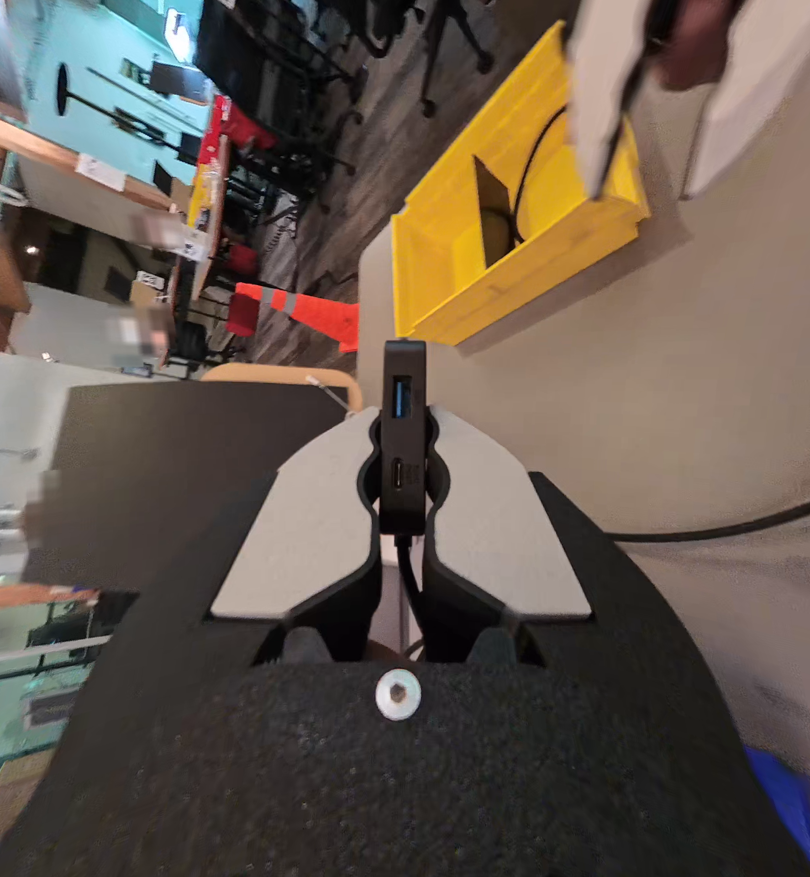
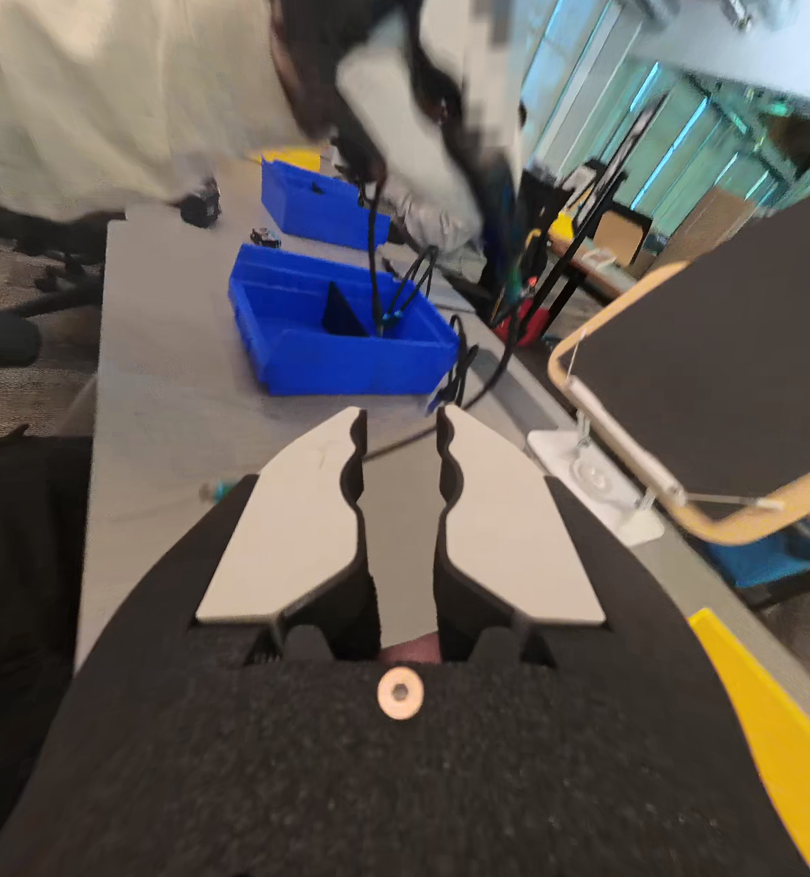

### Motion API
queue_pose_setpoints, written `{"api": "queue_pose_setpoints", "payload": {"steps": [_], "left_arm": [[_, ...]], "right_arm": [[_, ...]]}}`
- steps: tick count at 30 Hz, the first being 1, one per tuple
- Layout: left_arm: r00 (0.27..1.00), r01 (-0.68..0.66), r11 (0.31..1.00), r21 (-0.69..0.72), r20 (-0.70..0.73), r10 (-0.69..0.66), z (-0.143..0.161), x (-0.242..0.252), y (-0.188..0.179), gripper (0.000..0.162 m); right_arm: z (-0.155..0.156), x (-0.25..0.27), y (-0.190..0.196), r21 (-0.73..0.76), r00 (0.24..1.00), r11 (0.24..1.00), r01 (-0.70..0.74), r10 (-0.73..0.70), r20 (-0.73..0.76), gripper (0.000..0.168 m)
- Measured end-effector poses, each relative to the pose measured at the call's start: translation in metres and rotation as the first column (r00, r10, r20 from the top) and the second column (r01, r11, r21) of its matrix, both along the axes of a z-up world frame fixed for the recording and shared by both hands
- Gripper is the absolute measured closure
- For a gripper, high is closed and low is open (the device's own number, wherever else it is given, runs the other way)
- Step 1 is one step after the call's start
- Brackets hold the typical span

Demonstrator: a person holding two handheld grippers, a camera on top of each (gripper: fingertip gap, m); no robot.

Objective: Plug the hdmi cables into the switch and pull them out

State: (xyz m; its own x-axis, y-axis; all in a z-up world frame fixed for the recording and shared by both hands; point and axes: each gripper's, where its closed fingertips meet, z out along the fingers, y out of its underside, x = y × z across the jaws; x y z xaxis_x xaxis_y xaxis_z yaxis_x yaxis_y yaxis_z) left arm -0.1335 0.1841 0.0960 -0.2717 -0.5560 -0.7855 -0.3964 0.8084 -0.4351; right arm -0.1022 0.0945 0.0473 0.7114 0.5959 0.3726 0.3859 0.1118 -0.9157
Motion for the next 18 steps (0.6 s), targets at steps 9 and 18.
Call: {"api": "queue_pose_setpoints", "payload": {"steps": [9, 18], "left_arm": [[0.978, 0.205, 0.972, -0.111, 0.046, -0.201, -0.023, 0.048, -0.042, 0.149], [0.974, 0.189, 0.968, -0.166, 0.154, -0.164, -0.022, 0.03, -0.029, 0.149]], "right_arm": [[0.022, 0.016, 0.062, 0.084, 0.981, 0.992, -0.093, 0.077, 0.178, 0.141], [0.001, 0.014, 0.086, 0.096, 0.96, 0.993, -0.068, 0.039, 0.276, 0.151]]}}
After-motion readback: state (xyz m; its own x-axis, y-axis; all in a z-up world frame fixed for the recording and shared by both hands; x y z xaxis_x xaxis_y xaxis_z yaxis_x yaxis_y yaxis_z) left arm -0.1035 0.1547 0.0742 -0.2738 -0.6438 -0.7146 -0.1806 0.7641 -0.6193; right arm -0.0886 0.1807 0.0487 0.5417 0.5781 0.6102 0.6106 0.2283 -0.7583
